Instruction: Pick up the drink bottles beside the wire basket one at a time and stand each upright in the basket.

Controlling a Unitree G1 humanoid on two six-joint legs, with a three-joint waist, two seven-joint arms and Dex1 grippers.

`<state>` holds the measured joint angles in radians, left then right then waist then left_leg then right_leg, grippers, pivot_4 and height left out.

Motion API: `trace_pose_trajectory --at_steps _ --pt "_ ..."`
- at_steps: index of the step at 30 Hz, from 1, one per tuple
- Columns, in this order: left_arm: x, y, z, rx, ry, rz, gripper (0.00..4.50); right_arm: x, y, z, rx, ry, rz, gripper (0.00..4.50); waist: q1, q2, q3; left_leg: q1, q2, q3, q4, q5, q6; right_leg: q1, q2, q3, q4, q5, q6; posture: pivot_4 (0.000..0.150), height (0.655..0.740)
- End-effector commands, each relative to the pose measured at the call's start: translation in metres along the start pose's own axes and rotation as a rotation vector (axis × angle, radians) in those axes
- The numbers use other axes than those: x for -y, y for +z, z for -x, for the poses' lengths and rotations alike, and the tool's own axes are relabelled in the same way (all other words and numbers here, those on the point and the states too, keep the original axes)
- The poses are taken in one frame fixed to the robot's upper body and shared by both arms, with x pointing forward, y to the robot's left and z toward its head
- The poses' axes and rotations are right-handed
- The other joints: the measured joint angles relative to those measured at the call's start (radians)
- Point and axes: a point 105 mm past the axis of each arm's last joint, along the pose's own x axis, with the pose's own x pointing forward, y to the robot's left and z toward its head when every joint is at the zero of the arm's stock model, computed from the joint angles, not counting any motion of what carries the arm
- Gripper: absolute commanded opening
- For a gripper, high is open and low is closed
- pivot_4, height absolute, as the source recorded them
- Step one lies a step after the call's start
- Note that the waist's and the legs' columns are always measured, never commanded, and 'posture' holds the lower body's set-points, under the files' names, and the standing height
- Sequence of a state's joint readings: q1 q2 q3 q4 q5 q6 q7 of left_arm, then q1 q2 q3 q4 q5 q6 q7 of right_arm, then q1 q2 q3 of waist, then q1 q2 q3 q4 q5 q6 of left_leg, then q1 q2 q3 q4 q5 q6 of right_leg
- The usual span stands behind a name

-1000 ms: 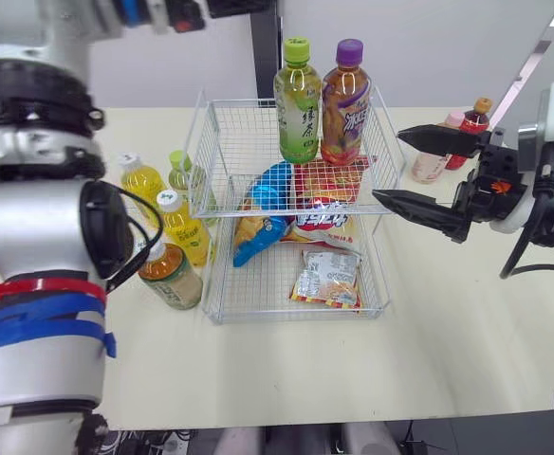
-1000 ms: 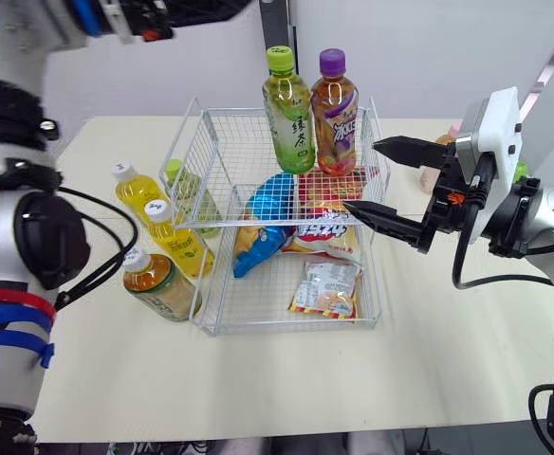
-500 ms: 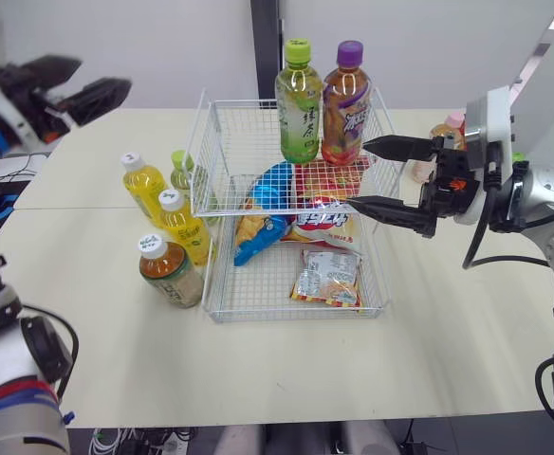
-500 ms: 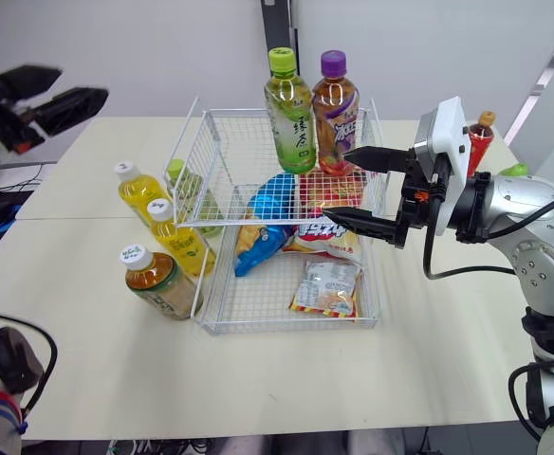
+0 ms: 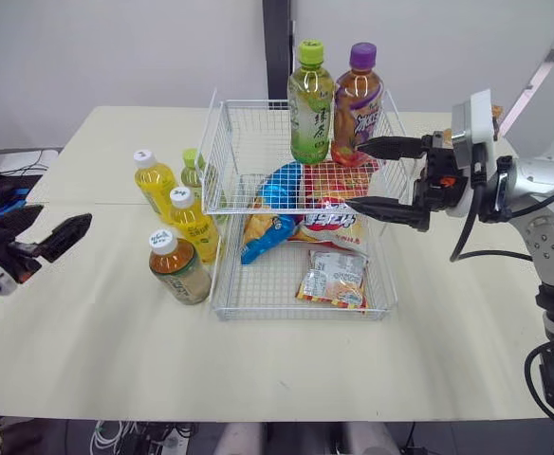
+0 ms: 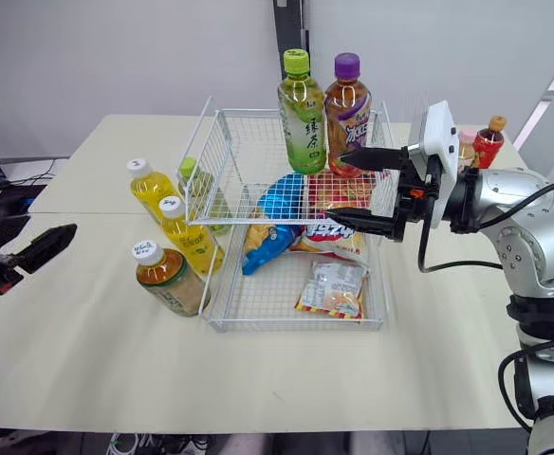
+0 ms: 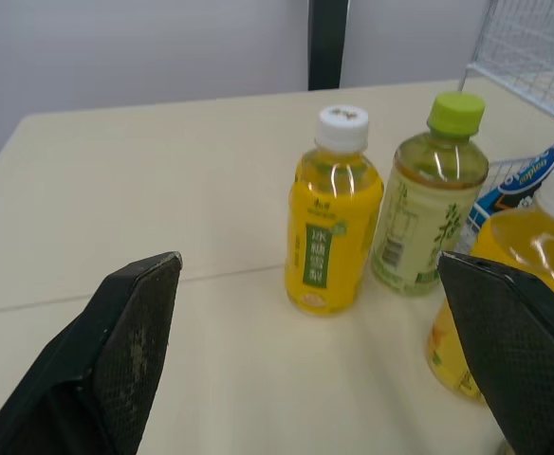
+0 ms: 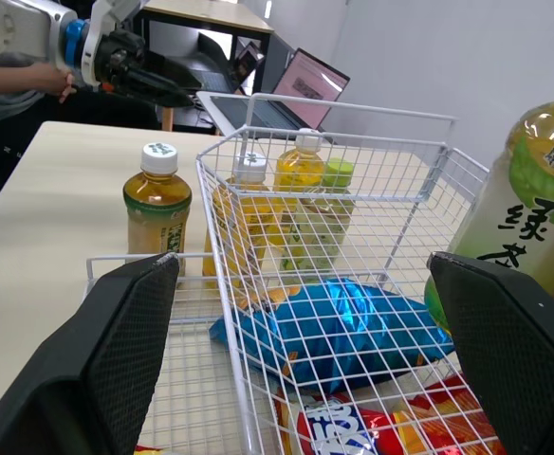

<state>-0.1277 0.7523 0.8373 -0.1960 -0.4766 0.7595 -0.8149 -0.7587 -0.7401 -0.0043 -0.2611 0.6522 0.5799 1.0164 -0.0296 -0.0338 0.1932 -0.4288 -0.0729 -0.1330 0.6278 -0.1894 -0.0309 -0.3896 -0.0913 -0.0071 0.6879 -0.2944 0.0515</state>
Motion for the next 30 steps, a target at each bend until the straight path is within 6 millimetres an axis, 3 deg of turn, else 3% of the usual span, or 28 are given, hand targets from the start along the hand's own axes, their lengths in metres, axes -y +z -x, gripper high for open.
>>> trace_pose_trajectory --at_steps 1,16,30 --pt "0.006 0.013 -0.002 0.071 -0.001 -0.02 4.48 -0.017 0.02 -0.007 0.036 0.026 0.061 4.5 0.0 0.0 0.0 0.0 0.0 0.0 0.0 0.0 0.0 0.0 0.0 0.0 0.0 0.0 0.0 0.15 0.74" --pt "0.014 0.024 -0.064 0.108 -0.06 0.041 4.48 -0.034 0.02 -0.023 0.007 0.018 0.045 4.5 -0.001 0.0 0.0 0.0 0.0 0.0 0.0 0.0 0.0 0.0 0.001 -0.001 0.0 0.0 0.0 0.15 0.74" --pt "0.016 0.036 -0.128 0.088 -0.068 0.019 4.48 -0.043 0.024 -0.024 0.013 0.012 0.044 4.5 -0.003 0.0 0.0 0.0 -0.002 0.0 0.0 0.0 0.0 0.0 0.003 -0.002 0.001 0.001 0.0 0.15 0.74"
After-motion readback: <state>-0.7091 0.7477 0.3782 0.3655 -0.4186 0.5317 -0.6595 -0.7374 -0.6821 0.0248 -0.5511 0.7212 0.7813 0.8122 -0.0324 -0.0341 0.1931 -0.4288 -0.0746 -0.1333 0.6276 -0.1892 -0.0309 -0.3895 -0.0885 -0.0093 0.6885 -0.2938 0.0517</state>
